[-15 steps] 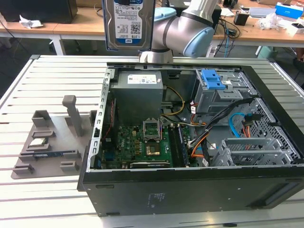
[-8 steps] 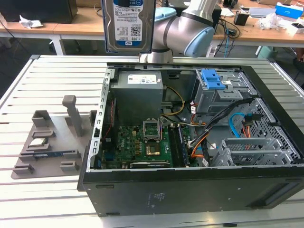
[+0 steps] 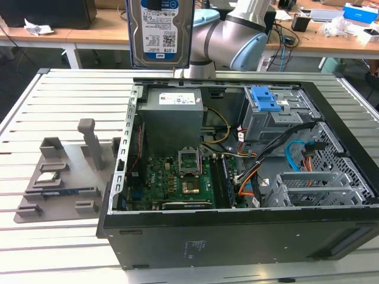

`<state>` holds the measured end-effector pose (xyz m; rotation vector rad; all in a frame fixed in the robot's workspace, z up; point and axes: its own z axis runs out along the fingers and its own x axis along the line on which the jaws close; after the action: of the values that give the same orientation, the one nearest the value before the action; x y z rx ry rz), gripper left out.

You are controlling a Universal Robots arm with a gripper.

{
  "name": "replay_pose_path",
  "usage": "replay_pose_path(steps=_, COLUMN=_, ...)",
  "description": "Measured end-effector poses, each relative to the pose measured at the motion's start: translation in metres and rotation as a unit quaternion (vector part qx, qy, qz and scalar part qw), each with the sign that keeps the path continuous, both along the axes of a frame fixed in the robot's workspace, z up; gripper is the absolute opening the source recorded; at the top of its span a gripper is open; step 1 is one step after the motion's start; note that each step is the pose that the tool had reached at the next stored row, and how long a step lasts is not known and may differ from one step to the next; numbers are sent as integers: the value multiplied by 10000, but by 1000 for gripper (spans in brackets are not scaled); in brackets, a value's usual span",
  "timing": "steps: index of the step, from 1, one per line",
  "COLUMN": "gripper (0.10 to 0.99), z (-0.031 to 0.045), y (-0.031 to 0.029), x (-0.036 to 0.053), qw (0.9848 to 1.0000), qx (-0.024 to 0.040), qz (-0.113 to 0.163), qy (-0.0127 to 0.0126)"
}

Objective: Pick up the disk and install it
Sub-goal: 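Pick up the disk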

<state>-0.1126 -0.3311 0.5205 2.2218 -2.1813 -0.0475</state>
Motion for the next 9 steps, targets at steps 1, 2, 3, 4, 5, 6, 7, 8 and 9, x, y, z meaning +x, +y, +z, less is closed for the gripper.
replay_pose_path(steps=1, gripper=365, z=0, y=-8, x=0, qw=10000, qx=0, qz=0, qy=0)
replay_pose_path(steps=2, gripper=365, z=0, y=-15, x=0, qw=10000, qx=0, qz=0, qy=0)
replay_pose_path(steps=3, gripper=365, z=0, y=-38, x=0, qw=10000, qx=0, qz=-1, qy=0)
replay_pose_path(steps=4, gripper=365, z=0, y=-50, x=0, qw=10000, qx=0, qz=-1, qy=0)
replay_pose_path(steps=5, gripper=365, z=0, y=-61, x=0, qw=10000, qx=0, qz=0, qy=0)
replay_pose_path(steps=6, gripper=365, z=0, y=-72, x=0, qw=10000, qx=0, qz=0, qy=0)
replay_pose_path(steps=7, gripper=365, z=0, y=-79, x=0, qw=10000, qx=0, qz=0, qy=0)
replay_pose_path(steps=8, gripper=365, z=0, y=-87, x=0, qw=10000, qx=0, qz=-1, qy=0)
replay_pose_path(steps=9, gripper=365, z=0, y=-93, x=0, qw=10000, qx=0, qz=-1, qy=0)
